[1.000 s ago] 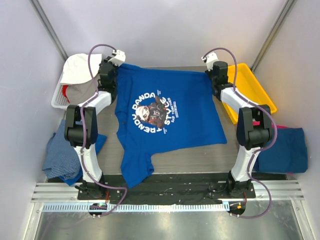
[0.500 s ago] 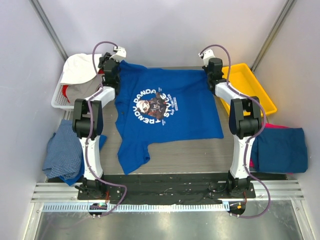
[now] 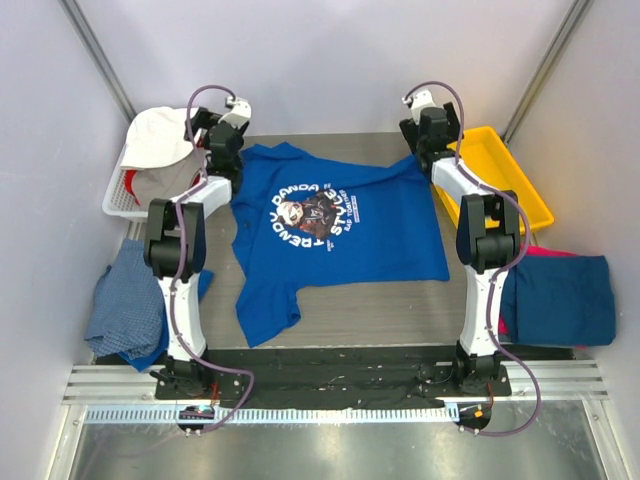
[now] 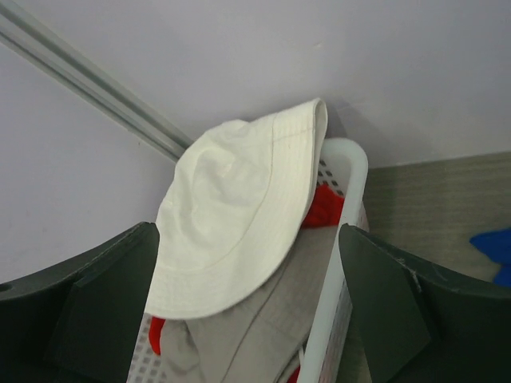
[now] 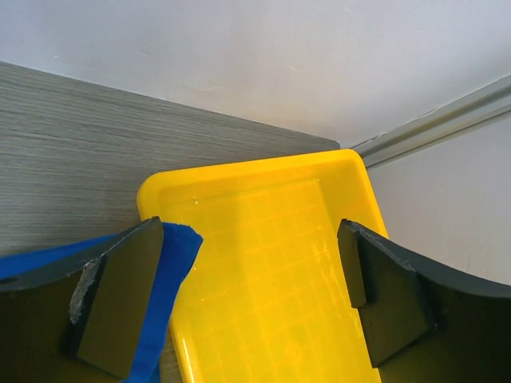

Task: Fold and stack the t-shirts
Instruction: Flatten out the tshirt

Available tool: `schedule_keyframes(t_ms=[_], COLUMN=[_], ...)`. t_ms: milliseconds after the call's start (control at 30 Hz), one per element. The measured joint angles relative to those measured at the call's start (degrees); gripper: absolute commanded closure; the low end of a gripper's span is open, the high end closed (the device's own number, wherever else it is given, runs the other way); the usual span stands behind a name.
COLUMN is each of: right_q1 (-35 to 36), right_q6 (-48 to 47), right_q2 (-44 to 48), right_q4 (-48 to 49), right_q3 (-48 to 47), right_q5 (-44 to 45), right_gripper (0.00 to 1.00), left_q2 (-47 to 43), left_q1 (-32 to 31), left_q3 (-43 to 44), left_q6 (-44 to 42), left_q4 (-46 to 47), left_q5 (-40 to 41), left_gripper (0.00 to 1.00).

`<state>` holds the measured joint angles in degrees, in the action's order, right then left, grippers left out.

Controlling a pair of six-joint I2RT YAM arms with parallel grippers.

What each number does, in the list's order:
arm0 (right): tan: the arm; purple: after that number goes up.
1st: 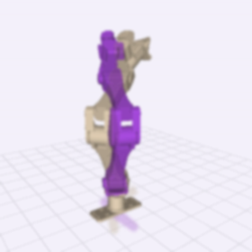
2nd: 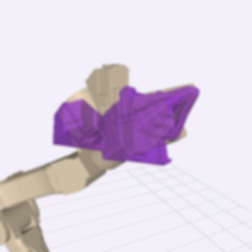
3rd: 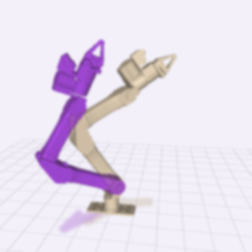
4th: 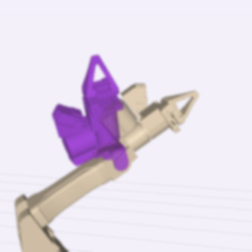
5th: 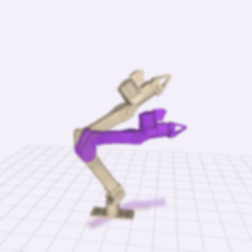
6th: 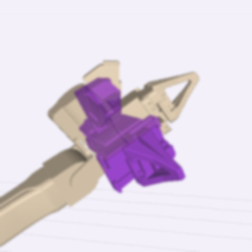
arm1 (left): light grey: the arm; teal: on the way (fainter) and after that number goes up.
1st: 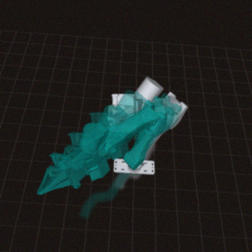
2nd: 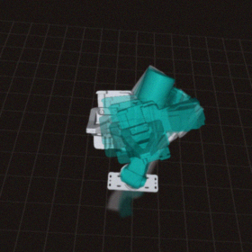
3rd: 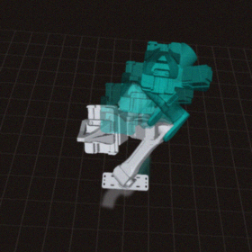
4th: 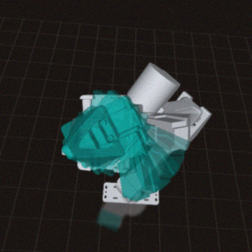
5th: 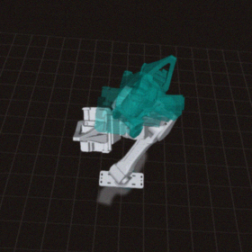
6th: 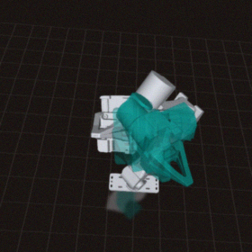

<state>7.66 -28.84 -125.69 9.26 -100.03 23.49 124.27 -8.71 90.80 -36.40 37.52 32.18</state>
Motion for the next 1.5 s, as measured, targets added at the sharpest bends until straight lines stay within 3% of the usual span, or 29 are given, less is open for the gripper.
schedule_keyframes(t_ms=[133,267,467,733,1067,1500], right_q1=[0.1,0.5,2.6,4.2,4.8,6.3], right_q6=[0.8,2.0,2.7,0.8,-3.0,-3.9], right_q2=[0.3,2.5,14.1,28.1,29.2,28.6], right_q4=[-2.2,-8.8,-20.7,-32.9,-41.1,-42.2], right_q3=[-0.5,-0.3,7.5,20.6,29.7,32.9], right_q5=[-0.2,-1.6,-6.3,-11.4,-13.2,-14.9], right_gripper=[0.00,0.00,0.00,0.00,0.00,0.00], left_q2=[-9.0,-20.5,-35.1,-35.3,-31.1,-29.0], left_q1=[-0.9,-1.4,-2.0,-3.0,-3.8,-8.2], left_q3=[-7.6,-9.4,-12.5,-23.1,-25.1,-27.7], left_q6=[2.6,7.1,8.9,4.8,2.9,4.8], left_q4=[-8.3,-24.2,-43.1,-61.7,-65.7,-66.6], left_q5=[-0.8,-6.3,-16.5,-21.3,-21.0,-20.8], left_gripper=[0.00,0.00,0.00,0.00,0.00,0.00])
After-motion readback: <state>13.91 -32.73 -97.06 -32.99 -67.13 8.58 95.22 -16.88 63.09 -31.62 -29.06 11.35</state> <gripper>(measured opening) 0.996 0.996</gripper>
